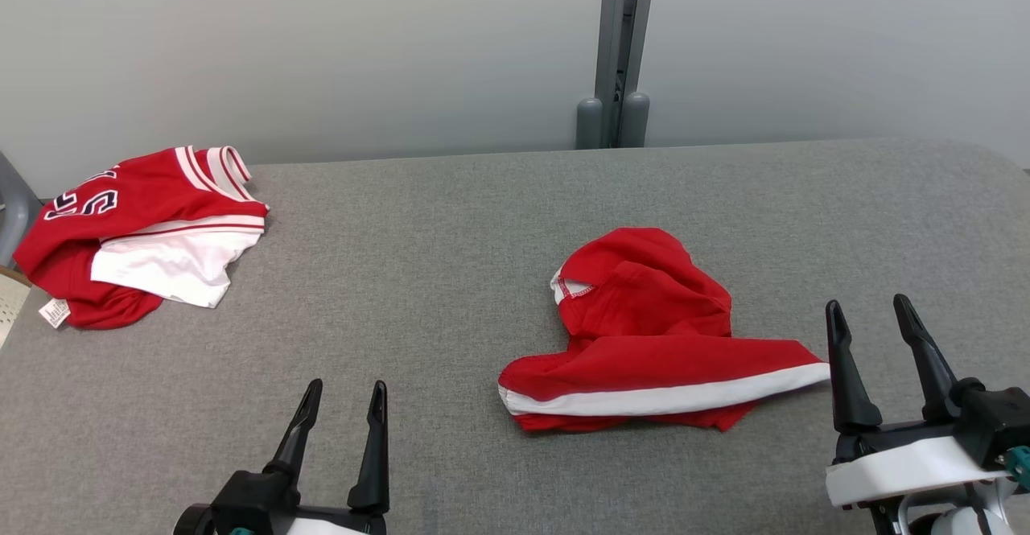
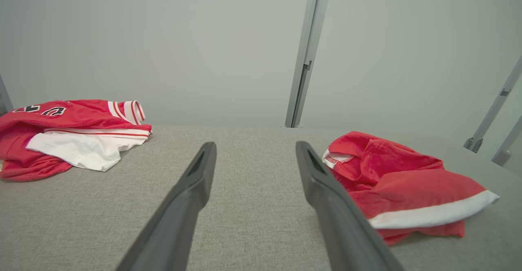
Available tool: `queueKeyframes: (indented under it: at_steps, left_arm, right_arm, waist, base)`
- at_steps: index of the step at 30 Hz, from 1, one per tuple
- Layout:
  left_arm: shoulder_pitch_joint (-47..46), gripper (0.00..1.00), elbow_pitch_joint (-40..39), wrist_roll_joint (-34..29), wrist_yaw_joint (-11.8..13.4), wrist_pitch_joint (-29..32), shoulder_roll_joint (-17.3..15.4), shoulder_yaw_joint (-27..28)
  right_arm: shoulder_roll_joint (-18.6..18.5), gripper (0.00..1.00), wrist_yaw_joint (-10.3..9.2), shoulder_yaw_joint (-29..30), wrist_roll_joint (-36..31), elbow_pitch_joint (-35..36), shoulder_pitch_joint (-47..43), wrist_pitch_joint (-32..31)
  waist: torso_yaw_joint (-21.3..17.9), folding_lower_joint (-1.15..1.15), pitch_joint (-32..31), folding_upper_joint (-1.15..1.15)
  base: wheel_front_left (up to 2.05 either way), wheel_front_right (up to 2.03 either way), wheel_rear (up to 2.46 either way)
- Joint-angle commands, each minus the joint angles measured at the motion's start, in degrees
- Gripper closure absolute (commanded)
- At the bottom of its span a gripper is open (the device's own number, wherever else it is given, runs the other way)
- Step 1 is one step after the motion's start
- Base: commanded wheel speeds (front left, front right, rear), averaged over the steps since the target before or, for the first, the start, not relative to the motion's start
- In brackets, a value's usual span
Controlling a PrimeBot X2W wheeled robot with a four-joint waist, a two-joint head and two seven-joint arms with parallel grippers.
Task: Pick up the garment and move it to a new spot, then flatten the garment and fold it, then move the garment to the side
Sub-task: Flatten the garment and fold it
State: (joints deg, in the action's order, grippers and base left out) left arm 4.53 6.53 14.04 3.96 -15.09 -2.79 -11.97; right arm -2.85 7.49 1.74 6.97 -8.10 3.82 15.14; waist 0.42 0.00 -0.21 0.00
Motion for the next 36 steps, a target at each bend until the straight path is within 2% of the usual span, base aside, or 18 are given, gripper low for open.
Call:
queueKeyframes:
  at_steps: [1, 26, 30, 36]
  left_arm:
    - [0.7, 0.00, -0.3, 0.0, 0.4, -0.1, -0.2, 0.3]
    - [0.4, 0.00, -0.6, -0.1, 0.5, -0.1, -0.2, 0.6]
    - [-0.1, 0.00, 1.2, -0.4, -0.9, -0.1, -0.2, -1.2]
    - [-3.7, 0.00, 6.9, 1.6, -4.8, 2.0, -0.2, -6.3]
  right_arm:
    - [-0.1, 0.00, 0.01, -0.1, 0.7, -0.2, -0.7, 0.0]
    - [-0.1, 0.00, 0.01, -0.9, 1.9, -1.8, -0.2, 0.0]
    - [-0.1, 0.00, 0.01, -1.1, 2.0, -1.7, 0.0, 0.0]
    - [-0.2, 0.00, 0.01, -1.3, 1.9, -1.5, 0.9, 0.0]
  waist:
    - [0.0, 0.00, -0.1, 0.00]
    - [0.1, 0.00, 0.3, 0.00]
    - [-0.2, 0.00, 0.6, 0.00]
    - [-1.6, 0.00, 2.2, 0.00]
  base:
    - [0.00, 0.00, 0.00]
    - [0.00, 0.00, 0.00]
    - [0.00, 0.00, 0.00]
    - [0.00, 0.00, 0.00]
